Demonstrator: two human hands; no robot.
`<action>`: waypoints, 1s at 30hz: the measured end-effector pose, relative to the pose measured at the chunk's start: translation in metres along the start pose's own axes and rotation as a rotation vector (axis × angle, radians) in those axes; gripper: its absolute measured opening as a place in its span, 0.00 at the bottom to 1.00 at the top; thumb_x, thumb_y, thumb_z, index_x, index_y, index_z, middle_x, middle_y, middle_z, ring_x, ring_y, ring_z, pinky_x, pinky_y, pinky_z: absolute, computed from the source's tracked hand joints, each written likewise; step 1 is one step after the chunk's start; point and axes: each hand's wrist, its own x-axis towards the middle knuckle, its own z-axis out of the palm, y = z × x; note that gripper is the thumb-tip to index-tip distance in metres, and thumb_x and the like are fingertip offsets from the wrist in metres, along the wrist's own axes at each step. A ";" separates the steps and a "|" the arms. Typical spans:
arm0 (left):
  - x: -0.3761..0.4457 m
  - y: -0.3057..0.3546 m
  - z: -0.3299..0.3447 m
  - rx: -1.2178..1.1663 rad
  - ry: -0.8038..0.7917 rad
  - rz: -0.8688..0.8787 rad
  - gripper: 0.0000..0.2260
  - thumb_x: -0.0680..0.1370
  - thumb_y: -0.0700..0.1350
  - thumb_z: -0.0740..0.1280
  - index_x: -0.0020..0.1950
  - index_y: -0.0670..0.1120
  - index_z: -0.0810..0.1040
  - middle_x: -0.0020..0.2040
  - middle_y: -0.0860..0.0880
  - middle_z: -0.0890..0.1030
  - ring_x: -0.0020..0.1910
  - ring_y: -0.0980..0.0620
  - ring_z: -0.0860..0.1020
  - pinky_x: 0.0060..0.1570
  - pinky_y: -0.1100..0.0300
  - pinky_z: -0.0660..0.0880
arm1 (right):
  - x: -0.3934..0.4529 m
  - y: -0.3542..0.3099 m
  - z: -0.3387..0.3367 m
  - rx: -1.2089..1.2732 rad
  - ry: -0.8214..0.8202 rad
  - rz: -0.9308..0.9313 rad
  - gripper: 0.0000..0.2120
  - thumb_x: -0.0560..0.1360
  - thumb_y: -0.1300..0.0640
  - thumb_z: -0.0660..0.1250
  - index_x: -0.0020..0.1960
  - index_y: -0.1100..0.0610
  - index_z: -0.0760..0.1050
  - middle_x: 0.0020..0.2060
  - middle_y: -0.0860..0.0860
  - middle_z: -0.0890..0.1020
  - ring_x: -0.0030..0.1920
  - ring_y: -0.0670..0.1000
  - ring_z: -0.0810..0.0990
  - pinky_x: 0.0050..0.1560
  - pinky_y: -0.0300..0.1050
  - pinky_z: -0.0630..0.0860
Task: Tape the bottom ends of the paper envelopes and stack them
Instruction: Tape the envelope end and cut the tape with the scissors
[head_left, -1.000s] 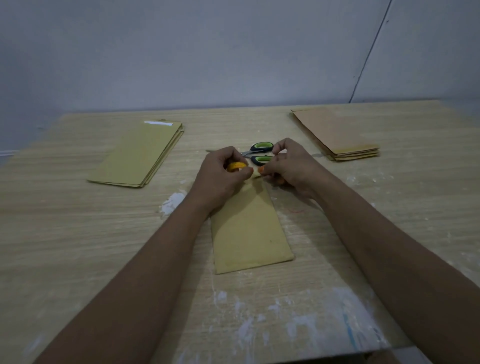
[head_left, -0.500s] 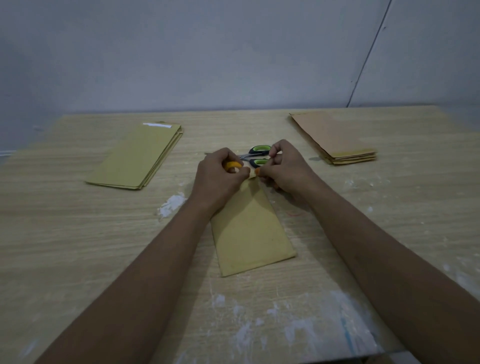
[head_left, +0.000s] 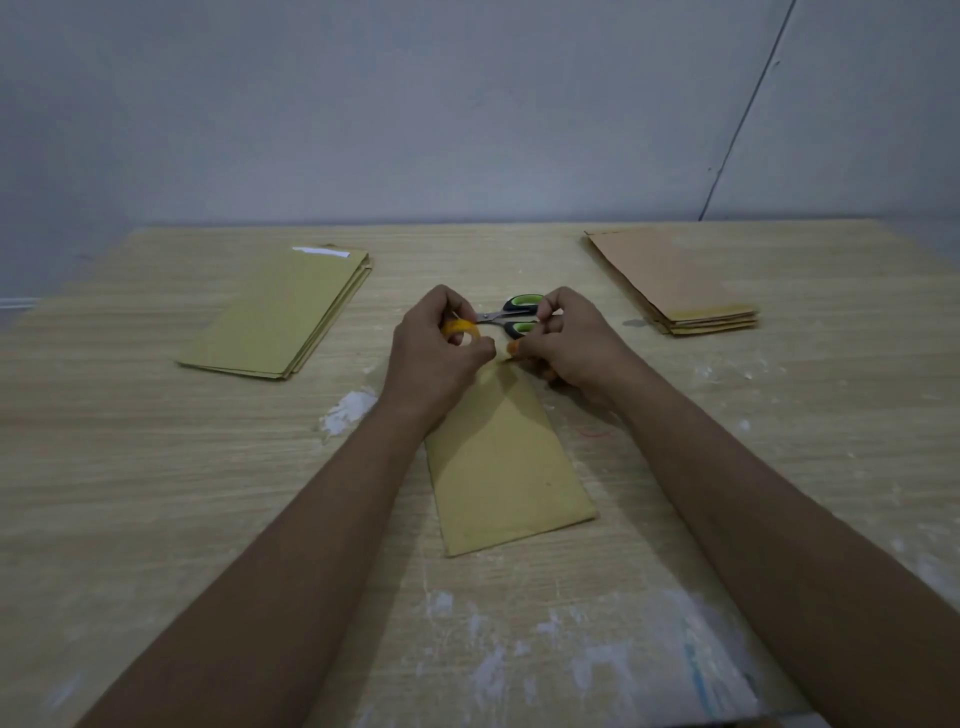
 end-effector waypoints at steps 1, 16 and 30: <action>-0.001 0.000 0.000 0.014 0.002 0.002 0.12 0.69 0.37 0.75 0.44 0.45 0.74 0.35 0.52 0.71 0.32 0.60 0.67 0.32 0.67 0.66 | 0.001 0.001 0.001 -0.019 0.007 -0.003 0.19 0.72 0.74 0.69 0.46 0.55 0.63 0.29 0.54 0.71 0.19 0.46 0.68 0.19 0.33 0.61; -0.001 0.002 -0.001 0.069 -0.020 -0.024 0.13 0.70 0.38 0.74 0.46 0.45 0.71 0.36 0.51 0.70 0.29 0.59 0.67 0.28 0.68 0.63 | 0.006 0.009 -0.004 -0.096 0.044 -0.006 0.19 0.71 0.73 0.68 0.45 0.54 0.63 0.34 0.59 0.72 0.25 0.51 0.70 0.23 0.40 0.62; -0.003 0.003 0.001 0.154 -0.041 -0.012 0.12 0.72 0.38 0.73 0.50 0.42 0.71 0.37 0.50 0.70 0.30 0.60 0.66 0.28 0.66 0.62 | 0.008 0.014 -0.003 -0.219 0.091 -0.063 0.17 0.71 0.69 0.70 0.44 0.52 0.65 0.38 0.58 0.75 0.34 0.53 0.73 0.25 0.43 0.69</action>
